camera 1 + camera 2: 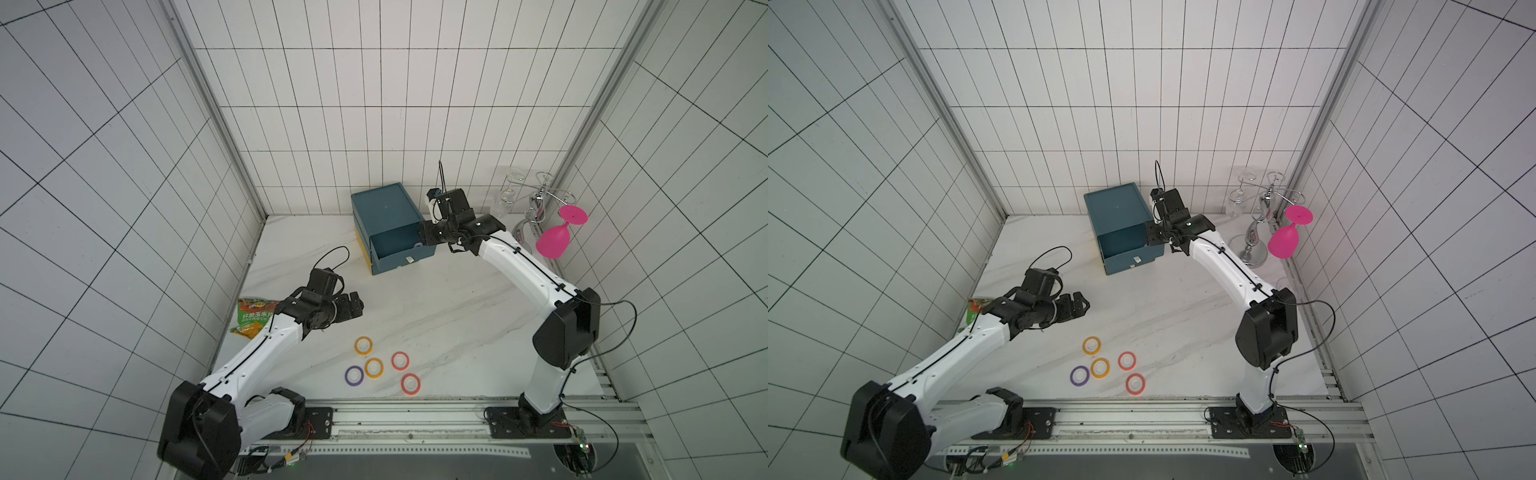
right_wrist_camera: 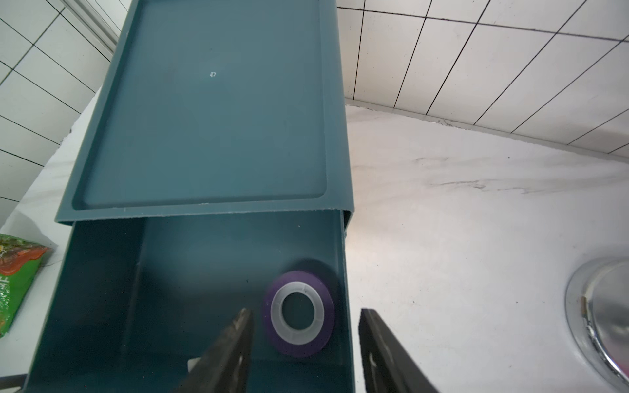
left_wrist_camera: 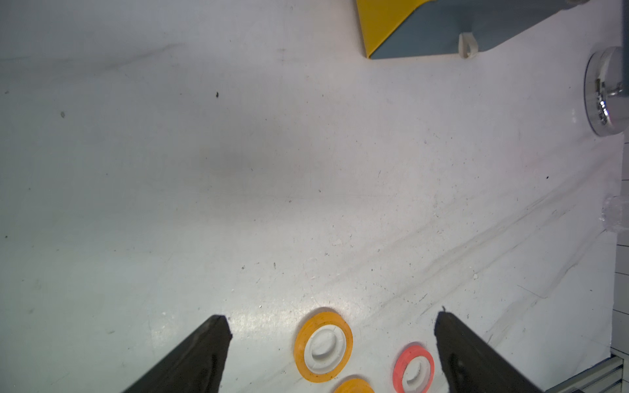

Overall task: Place the transparent tape into the drawer according to color
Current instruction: Place the tape in the drawer, then pick up the tape at the center of the board.

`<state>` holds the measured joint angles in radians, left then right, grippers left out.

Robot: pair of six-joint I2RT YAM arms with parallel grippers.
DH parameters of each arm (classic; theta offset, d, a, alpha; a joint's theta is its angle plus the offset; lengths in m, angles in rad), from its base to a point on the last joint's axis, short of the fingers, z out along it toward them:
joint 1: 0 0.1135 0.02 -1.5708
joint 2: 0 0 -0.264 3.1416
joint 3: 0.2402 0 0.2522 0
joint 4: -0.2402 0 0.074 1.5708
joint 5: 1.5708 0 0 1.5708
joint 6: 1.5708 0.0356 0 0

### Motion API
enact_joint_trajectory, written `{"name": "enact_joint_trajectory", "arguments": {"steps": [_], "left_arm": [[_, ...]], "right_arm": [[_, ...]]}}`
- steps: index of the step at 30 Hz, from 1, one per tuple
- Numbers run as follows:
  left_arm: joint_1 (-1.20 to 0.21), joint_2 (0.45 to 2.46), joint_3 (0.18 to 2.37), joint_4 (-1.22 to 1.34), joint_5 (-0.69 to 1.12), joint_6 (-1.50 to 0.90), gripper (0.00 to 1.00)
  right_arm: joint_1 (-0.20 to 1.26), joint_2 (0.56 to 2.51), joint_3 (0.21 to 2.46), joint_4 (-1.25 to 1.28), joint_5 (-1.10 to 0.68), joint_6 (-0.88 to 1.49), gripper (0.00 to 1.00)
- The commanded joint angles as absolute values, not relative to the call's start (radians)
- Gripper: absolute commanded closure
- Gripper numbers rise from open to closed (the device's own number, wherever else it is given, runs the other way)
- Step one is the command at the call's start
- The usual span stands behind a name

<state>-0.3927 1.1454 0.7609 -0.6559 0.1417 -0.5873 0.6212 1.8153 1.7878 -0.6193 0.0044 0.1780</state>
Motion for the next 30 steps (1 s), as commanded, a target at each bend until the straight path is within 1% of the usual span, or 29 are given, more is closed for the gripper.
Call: {"name": "enact_joint_trajectory", "arguments": {"steps": [1, 7, 11, 15, 20, 26, 30], "left_arm": [[-0.460, 1.129, 0.752, -0.705, 0.064, -0.623, 0.03], [-0.598, 1.141, 0.731, -0.781, -0.037, -0.697, 0.05], [-0.643, 1.134, 0.701, -0.819, -0.044, -0.754, 0.11], [-0.700, 1.120, 0.683, -0.883, -0.056, -0.806, 0.17], [-0.792, 1.118, 0.665, -0.942, -0.068, -0.889, 0.25], [-0.859, 1.145, 0.655, -1.021, -0.075, -0.976, 0.34], [-0.864, 1.154, 0.660, -1.041, -0.072, -0.999, 0.40]], "right_arm": [[0.619, 1.729, 1.782, -0.640, -0.002, 0.176, 0.38], [0.614, 1.577, 1.590, -0.634, -0.052, 0.211, 0.14], [0.606, 1.463, 1.433, -0.620, -0.100, 0.246, 0.01], [0.602, 1.360, 1.290, -0.615, -0.144, 0.278, 0.01], [0.601, 1.288, 1.152, -0.611, -0.201, 0.311, 0.01], [0.601, 1.232, 1.057, -0.608, -0.247, 0.331, 0.01], [0.601, 1.211, 1.028, -0.608, -0.252, 0.332, 0.01]]}}
